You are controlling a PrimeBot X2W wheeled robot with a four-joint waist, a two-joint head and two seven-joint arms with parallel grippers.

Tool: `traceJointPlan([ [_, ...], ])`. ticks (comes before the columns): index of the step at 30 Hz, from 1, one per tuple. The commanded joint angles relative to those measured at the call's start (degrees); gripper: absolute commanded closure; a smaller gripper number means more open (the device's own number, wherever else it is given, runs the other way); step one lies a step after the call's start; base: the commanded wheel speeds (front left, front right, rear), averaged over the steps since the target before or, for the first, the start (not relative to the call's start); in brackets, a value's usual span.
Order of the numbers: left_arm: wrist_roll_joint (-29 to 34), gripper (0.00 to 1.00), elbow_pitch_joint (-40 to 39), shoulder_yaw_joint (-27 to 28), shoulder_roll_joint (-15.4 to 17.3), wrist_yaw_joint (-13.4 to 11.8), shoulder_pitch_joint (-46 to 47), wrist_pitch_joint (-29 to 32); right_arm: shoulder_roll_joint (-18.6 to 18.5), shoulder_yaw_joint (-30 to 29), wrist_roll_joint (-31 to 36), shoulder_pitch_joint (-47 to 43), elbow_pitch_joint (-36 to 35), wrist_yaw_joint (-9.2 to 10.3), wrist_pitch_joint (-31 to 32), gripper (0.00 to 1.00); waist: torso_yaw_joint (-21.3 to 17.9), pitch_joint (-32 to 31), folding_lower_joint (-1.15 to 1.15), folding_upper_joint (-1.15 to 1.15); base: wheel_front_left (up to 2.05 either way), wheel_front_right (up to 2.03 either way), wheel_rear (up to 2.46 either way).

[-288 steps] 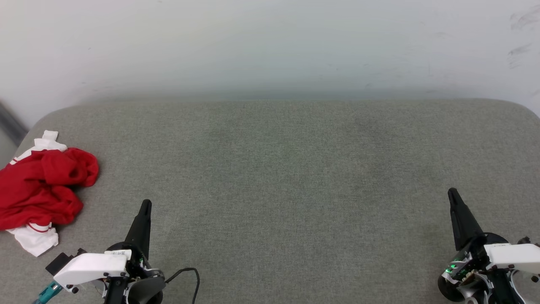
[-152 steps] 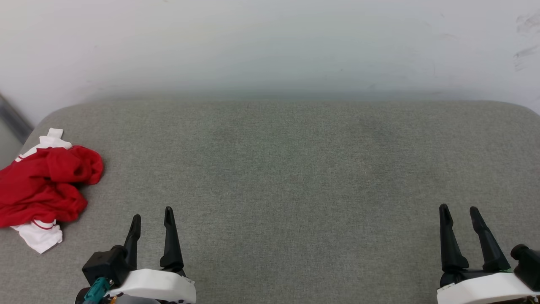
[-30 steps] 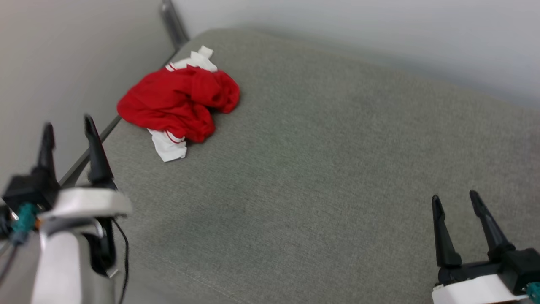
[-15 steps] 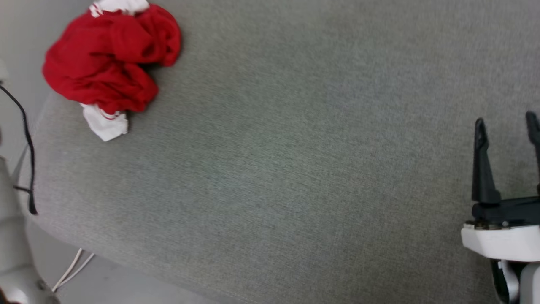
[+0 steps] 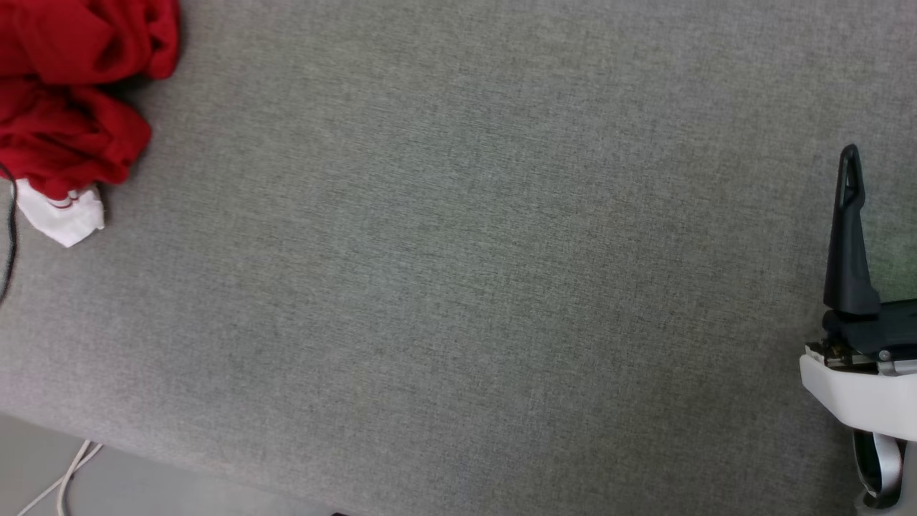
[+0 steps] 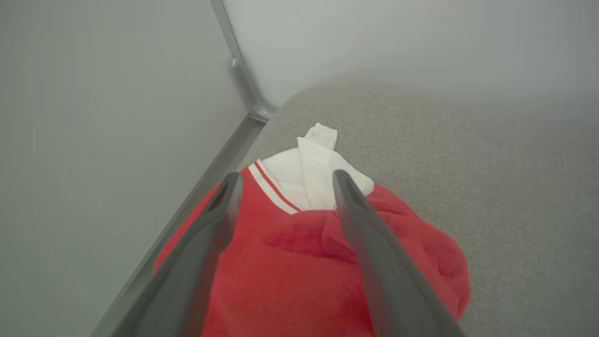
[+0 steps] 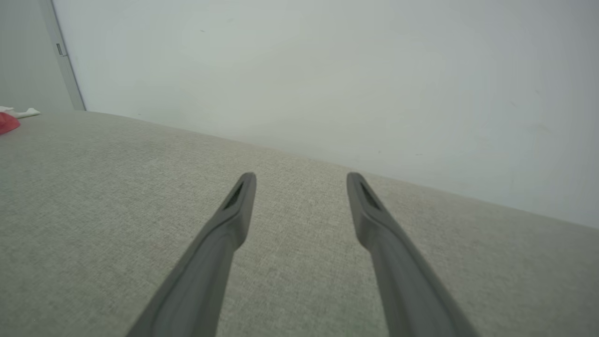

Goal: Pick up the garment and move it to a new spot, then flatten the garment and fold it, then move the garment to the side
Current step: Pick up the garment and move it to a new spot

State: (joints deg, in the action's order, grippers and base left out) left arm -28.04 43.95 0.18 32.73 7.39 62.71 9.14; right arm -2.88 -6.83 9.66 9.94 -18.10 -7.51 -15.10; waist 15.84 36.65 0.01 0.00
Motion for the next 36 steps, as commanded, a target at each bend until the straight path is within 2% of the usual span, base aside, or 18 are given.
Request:
traceJointPlan([
  [1, -5.0, 0.0, 1.1, -1.9, 0.7, 0.0, 0.0, 5.2, 0.0, 0.3, 0.4, 1.2, -0.5, 0.04, -0.1, 0.0, -0.8, 1.1, -0.01, 0.0, 0.0, 0.0, 0.0],
  [6, -19.9, 0.0, 0.4, -6.6, 2.7, 0.0, -2.8, 20.7, 0.0, 0.9, 1.3, 1.6, -1.3, 0.04, -0.1, 0.0, -1.8, 3.2, -0.01, 0.0, 0.0, 0.0, 0.0],
  [10, -26.9, 0.0, -0.5, -11.2, 4.9, 0.0, -6.1, 30.6, 0.0, 1.1, 1.4, 1.4, -1.4, 0.04, -0.1, 0.0, -2.2, 4.3, -0.01, 0.0, 0.0, 0.0, 0.0],
  [13, -29.2, 0.0, -0.2, -14.0, 5.7, 0.0, -8.2, 33.7, 0.0, 1.3, 1.2, 1.5, -1.2, 0.04, -0.1, 0.0, -2.4, 4.8, -0.01, 0.0, 0.0, 0.0, 0.0],
  [16, -30.5, 0.0, -0.3, -16.0, 6.1, 0.0, -8.6, 33.2, 0.0, 1.8, 1.4, 1.7, -0.7, 0.04, -0.1, 0.0, -2.5, 5.1, -0.01, 0.0, 0.0, 0.0, 0.0],
  [17, -30.5, 0.42, -0.1, -16.6, 6.5, 0.0, -8.5, 32.7, 0.0, 1.9, 1.4, 1.7, -0.6, 0.04, -0.1, 0.0, -2.5, 5.1, -0.01, 0.0, 0.0, 0.0, 0.0],
  [18, -30.5, 0.96, 0.0, -17.3, 7.1, -0.1, -8.4, 32.1, 0.0, 2.1, 1.3, 1.8, -0.4, 0.04, -0.1, 0.0, -2.5, 5.0, -0.01, 0.0, 0.0, 0.0, 0.0],
  [19, -30.6, 1.0, 0.0, -17.8, 7.5, -0.1, -8.1, 31.5, 0.0, 2.2, 1.2, 1.7, -0.1, 0.04, -0.1, 0.0, -2.5, 4.8, -0.01, 0.0, 0.0, 0.0, 0.0],
  [23, -31.6, 1.0, -0.6, -19.1, 9.0, -0.1, -6.2, 27.9, 0.0, 2.5, 0.4, 1.3, 0.7, 0.04, -0.1, 0.0, -2.2, 2.9, -0.01, 0.0, 0.0, 0.0, 0.0],
  [24, -31.1, 1.0, -2.7, -21.3, 11.2, -0.1, -4.5, 25.6, 0.0, 3.5, 0.5, 1.0, 1.4, 0.04, -0.1, 0.0, -1.9, 0.7, -0.01, 0.0, 0.0, 0.0, 0.0],
  [28, -30.4, 1.0, -5.7, -24.7, 13.4, -0.1, -2.3, 22.1, 0.0, 4.4, -0.8, 1.0, 2.6, 0.04, -0.1, 0.0, -1.7, -2.6, -0.01, 0.0, 0.0, 0.0, 0.0],
  [36, -29.3, 1.0, -13.0, -32.5, 16.6, -0.1, 3.6, 20.0, 0.0, 5.2, -3.4, 0.2, 5.1, 0.04, -0.1, 0.0, -2.9, -9.6, -0.01, 0.0, 0.0, 0.0, 0.0],
])
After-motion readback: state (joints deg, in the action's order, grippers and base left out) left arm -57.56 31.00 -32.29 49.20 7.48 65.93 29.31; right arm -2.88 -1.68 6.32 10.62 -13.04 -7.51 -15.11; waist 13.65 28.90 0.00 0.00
